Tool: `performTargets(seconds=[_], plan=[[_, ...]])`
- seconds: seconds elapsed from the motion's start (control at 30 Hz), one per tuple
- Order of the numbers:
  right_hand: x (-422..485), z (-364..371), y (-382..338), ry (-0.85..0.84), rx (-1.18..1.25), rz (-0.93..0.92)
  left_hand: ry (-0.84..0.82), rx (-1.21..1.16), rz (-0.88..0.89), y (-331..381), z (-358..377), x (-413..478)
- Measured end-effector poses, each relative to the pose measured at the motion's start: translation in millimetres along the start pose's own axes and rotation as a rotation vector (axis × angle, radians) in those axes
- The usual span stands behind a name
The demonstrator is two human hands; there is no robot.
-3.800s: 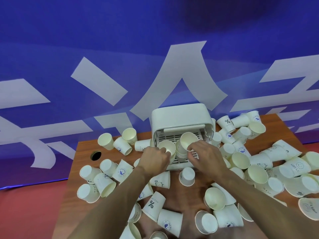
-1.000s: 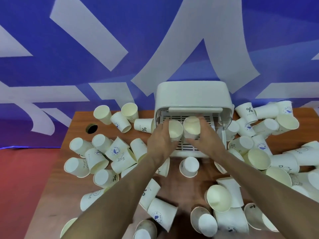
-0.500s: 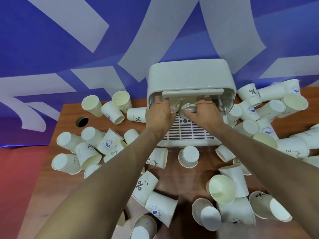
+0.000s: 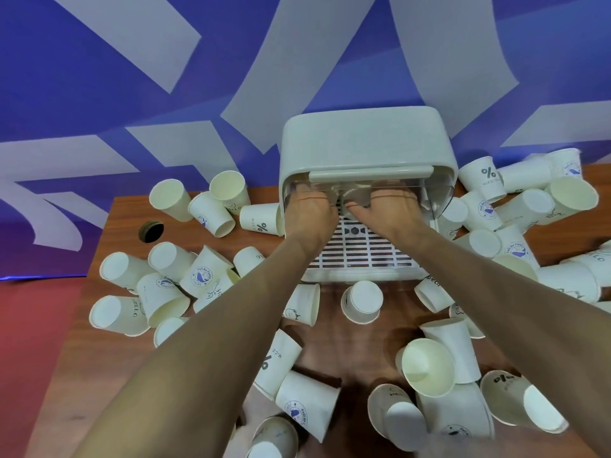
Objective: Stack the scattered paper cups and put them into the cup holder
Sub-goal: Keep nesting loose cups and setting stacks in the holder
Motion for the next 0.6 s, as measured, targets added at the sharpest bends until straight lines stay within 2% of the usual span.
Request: performTargets(seconds=[0.3, 0.5, 0.6], plan=[[-11, -5, 8, 0.045, 0.125, 0.035, 0.044, 0.015, -0.019, 4, -1, -2], [-32, -11, 12, -0.019, 0.061, 0.018, 0.092, 0.205, 0.079, 21, -16, -20], [-52, -22, 13, -0.011, -0.009, -0.024, 0.056, 0.284, 0.199, 27, -24, -36]])
Point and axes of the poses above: each hand's wrist, its own x-axis towards the middle knuckle, its own z-axis out of the palm, y = z × x, the point moved 3 cm from there along x, towards the middle knuckle, and after that the axes turned 14 degrees about z, right-handed, at the moved point
